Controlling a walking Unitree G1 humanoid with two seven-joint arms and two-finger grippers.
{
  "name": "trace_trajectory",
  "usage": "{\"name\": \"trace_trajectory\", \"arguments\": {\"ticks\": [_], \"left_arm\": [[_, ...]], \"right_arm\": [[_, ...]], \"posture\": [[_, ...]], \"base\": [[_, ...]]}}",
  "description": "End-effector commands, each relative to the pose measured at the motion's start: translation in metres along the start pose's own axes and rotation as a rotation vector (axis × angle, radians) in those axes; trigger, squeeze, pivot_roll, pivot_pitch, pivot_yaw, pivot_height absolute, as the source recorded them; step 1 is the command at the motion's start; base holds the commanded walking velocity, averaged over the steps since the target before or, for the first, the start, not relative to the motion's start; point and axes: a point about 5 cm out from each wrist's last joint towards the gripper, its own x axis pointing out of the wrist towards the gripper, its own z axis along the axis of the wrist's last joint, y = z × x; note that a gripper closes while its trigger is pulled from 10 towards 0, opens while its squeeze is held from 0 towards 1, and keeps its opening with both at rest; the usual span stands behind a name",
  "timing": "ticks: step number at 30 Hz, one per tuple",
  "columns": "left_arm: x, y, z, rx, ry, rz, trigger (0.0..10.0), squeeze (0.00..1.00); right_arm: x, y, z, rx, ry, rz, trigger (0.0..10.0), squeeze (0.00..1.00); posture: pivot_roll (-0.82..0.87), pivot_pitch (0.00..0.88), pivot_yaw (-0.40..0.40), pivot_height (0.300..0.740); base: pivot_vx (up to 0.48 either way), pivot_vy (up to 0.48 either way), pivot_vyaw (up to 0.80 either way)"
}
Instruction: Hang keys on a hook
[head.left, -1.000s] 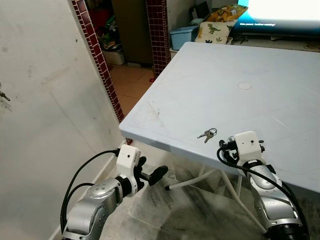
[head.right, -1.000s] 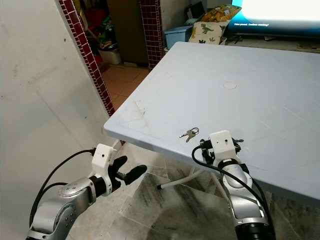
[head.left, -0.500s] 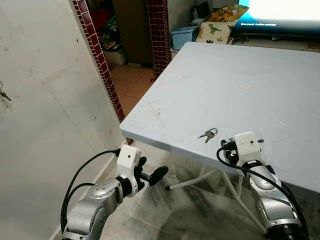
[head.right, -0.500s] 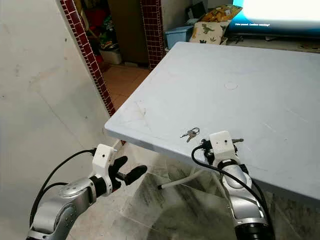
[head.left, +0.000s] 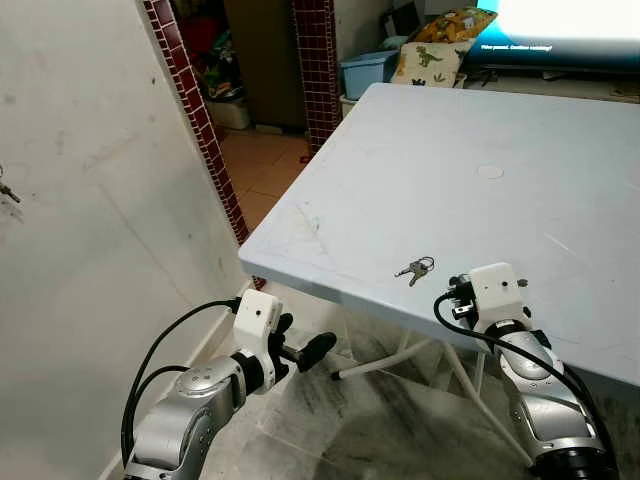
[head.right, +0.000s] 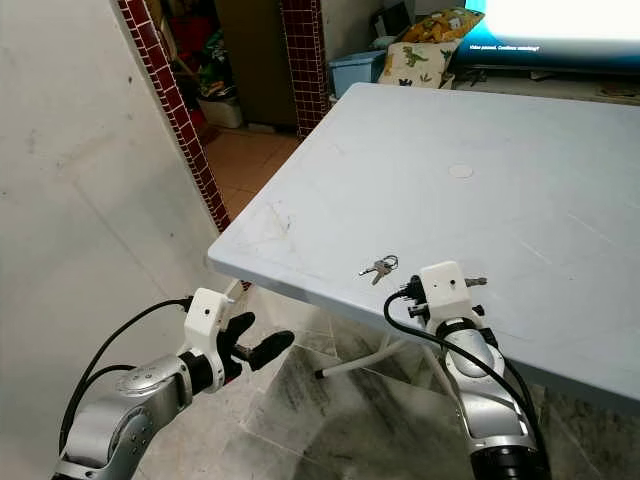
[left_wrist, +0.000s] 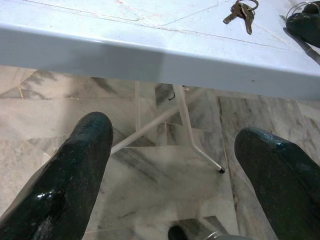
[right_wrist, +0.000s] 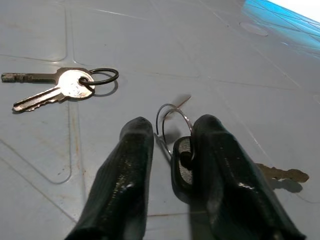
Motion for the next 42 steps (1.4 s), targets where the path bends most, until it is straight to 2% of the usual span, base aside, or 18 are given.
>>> {"name": "trace_trajectory", "arguments": {"ticks": [1,8,13,29,33,35,37,38,39,40,41,42], "left_arm": [[-0.002,0.002,0.004,0.020,-0.005,0.005,10.0,0.00],[-0.001,0.002,0.003,0.020,-0.005,0.006,10.0,0.00],[-0.001,0.002,0.004,0.020,-0.008,0.008,10.0,0.00],[0.003,0.003,0.006,0.018,-0.031,0.027,10.0,0.00],[0.003,0.005,0.009,0.020,-0.061,0.063,10.0,0.00],[0.003,0.012,0.015,0.018,-0.107,0.135,10.0,0.00],[0.003,0.014,0.018,0.012,-0.128,0.152,10.0,0.00],[0.002,0.018,0.022,0.018,-0.158,0.192,10.0,0.00],[0.002,0.021,0.024,0.016,-0.174,0.216,10.0,0.00],[0.001,0.023,0.026,0.015,-0.184,0.231,10.0,0.00],[0.001,0.027,0.029,0.024,-0.205,0.268,10.0,0.00],[0.000,0.029,0.030,0.030,-0.212,0.282,10.0,0.00]], "right_arm": [[0.000,0.006,-0.005,0.003,0.024,0.022,0.0,0.00],[-0.001,0.006,-0.005,0.002,0.018,0.015,0.0,0.00],[-0.001,0.002,0.002,-0.008,-0.023,-0.030,0.0,0.00],[-0.006,-0.015,0.040,-0.015,-0.205,-0.224,0.0,0.00],[-0.008,-0.021,0.051,0.003,-0.255,-0.268,0.0,0.00],[-0.010,-0.021,0.064,0.021,-0.304,-0.275,0.0,0.00],[-0.011,-0.020,0.068,0.037,-0.319,-0.273,0.0,0.00],[-0.011,-0.019,0.072,0.041,-0.326,-0.271,1.7,0.00],[-0.011,-0.017,0.076,0.048,-0.336,-0.268,4.5,0.00],[-0.012,-0.016,0.078,0.053,-0.343,-0.267,4.5,0.00],[-0.012,-0.014,0.082,0.053,-0.351,-0.266,10.0,0.00],[-0.012,-0.013,0.083,0.051,-0.352,-0.265,10.0,0.00]], "posture": [[-0.06,0.000,0.152,0.740],[-0.06,0.000,0.152,0.740],[-0.06,0.000,0.151,0.740],[-0.07,0.000,0.145,0.740],[-0.08,0.000,0.142,0.740],[-0.08,0.000,0.142,0.740],[-0.08,0.000,0.142,0.740],[-0.08,0.000,0.140,0.740],[-0.08,0.000,0.140,0.740],[-0.08,0.000,0.140,0.740],[-0.08,0.000,0.139,0.740],[-0.08,0.000,0.139,0.740]], "base": [[0.000,0.000,0.00],[0.000,0.000,0.00],[0.000,0.000,0.00],[0.000,0.000,0.00],[0.000,0.000,0.00],[0.000,0.000,0.00],[0.000,0.000,0.00],[0.000,0.000,0.00],[0.000,0.000,0.00],[0.000,0.000,0.00],[0.000,0.000,0.00],[0.000,0.000,0.00]]}}
